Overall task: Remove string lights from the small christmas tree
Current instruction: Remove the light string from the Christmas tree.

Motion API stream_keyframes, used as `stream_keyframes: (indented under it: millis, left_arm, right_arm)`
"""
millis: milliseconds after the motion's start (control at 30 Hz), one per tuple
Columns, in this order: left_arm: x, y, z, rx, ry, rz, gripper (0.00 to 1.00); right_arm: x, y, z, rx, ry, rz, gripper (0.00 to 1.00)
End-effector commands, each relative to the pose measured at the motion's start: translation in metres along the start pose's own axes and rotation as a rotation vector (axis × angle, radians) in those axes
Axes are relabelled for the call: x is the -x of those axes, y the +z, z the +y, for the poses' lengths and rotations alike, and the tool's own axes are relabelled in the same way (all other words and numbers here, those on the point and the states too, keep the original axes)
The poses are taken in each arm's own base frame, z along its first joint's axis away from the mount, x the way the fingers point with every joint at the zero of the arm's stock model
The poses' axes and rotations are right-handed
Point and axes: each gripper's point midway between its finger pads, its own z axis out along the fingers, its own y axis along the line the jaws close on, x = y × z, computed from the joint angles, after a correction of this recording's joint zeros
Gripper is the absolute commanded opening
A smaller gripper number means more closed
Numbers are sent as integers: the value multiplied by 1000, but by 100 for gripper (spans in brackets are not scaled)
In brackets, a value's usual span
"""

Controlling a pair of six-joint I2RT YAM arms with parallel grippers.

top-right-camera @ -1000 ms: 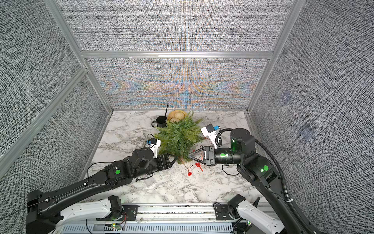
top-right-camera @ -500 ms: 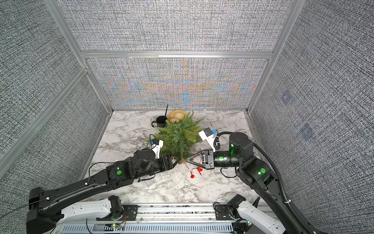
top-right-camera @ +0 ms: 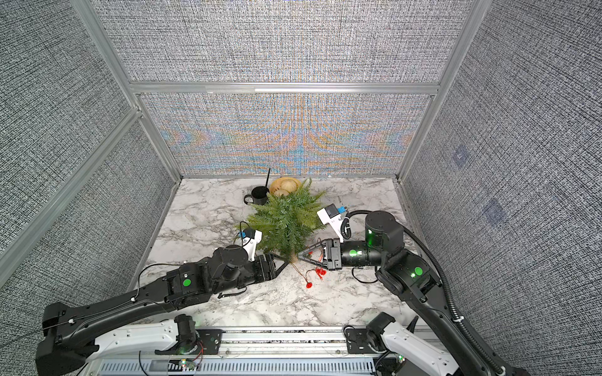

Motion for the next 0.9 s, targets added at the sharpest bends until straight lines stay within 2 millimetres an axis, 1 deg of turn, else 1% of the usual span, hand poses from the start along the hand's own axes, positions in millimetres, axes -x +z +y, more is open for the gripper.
stream_keyframes:
  millis: [0,133,267,433,533,633,700,867]
  left_arm:
    - [7,3,-4,-7,10,-34,67]
    - [6,13,-2,10,3,-35,67]
    - [10,17,-3,4,-5,-57,63]
    - [18,19,-2,20,-39,-101,51]
    - [22,20,0,34,-67,-127,49]
    - [23,23,8,52,-112,-150,44]
    - [27,23,10,48,-121,-177,40]
    - [37,21,7,43,-120,-226,33]
  right_arm:
    - [4,-1,7,19,-28,-17,0]
    - [4,0,6,17,-26,-14,0]
    - [2,0,6,18,-27,-13,0]
    - [2,-1,7,18,-33,-16,0]
    - [2,-2,8,18,-37,-20,0]
    - [2,-2,7,18,-35,-18,0]
    - [1,-1,6,17,-35,-15,0]
    - [3,2,4,18,-30,-11,0]
